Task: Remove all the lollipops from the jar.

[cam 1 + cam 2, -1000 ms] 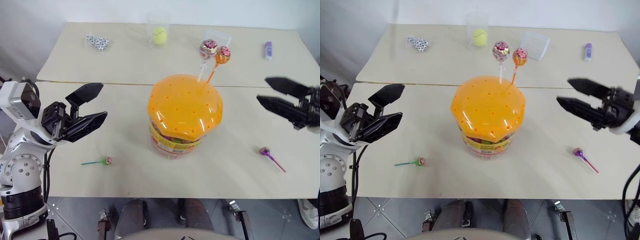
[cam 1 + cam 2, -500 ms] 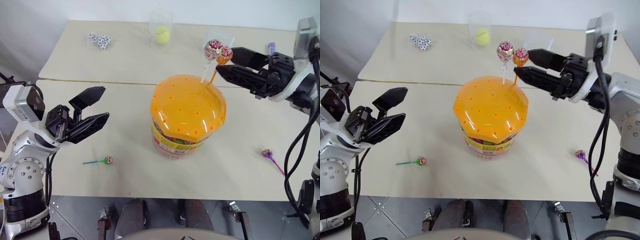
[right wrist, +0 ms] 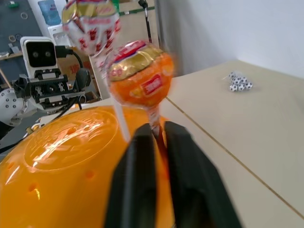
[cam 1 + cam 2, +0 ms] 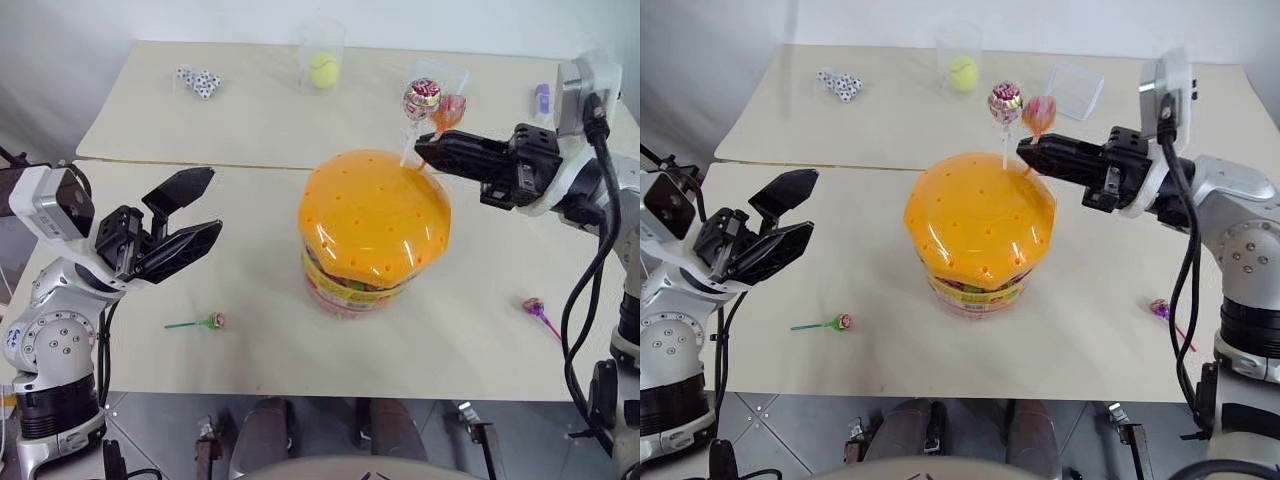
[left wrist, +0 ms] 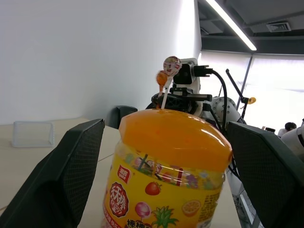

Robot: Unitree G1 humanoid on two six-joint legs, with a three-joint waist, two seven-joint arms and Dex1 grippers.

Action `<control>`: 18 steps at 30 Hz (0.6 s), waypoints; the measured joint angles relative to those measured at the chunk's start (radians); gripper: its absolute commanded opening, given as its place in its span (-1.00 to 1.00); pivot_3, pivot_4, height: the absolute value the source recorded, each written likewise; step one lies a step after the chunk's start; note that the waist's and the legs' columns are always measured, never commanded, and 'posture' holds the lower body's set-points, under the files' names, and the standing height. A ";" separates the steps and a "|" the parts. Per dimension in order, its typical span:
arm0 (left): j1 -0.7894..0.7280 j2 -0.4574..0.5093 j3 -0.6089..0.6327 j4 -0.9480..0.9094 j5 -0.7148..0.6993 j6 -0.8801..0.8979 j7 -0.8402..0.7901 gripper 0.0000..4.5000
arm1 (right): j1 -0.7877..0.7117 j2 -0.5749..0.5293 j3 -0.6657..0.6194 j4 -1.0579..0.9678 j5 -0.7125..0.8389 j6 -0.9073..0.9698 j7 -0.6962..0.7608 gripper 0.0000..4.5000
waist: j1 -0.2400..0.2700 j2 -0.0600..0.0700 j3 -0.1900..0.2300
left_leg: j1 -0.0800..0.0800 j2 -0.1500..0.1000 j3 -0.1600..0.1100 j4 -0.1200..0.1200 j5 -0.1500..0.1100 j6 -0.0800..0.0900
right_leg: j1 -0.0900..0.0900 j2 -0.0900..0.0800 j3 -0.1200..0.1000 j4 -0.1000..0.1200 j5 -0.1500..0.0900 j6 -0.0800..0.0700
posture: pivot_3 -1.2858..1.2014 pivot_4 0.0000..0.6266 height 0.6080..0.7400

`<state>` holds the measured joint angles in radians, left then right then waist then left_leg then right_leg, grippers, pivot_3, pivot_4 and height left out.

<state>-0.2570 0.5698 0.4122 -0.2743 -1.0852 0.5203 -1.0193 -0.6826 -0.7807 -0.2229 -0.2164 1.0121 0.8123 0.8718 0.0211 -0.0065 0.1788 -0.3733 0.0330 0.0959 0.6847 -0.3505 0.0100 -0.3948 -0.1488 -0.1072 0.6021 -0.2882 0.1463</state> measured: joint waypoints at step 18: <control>-0.110 0.108 -0.161 0.007 0.199 -0.106 -0.210 0.92 | 0.718 -0.520 -0.275 0.151 -0.459 -0.139 0.249 -0.99 | -0.003 0.001 0.000 | 0.001 0.000 0.007 -0.001 0.000 0.001 | 0.001 0.000 0.001 -0.007 0.001 0.001 | 0.03 -0.52 1.00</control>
<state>-0.3671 0.6780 0.2514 -0.2678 -0.8866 0.4140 -1.2289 0.0358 -1.3005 -0.4978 -0.0652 0.5529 0.6731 1.1209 0.0183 -0.0059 0.1786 -0.3726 0.0329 0.1031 0.6838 -0.3507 0.0108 -0.3941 -0.1491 -0.1058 0.5955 -0.2875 0.1476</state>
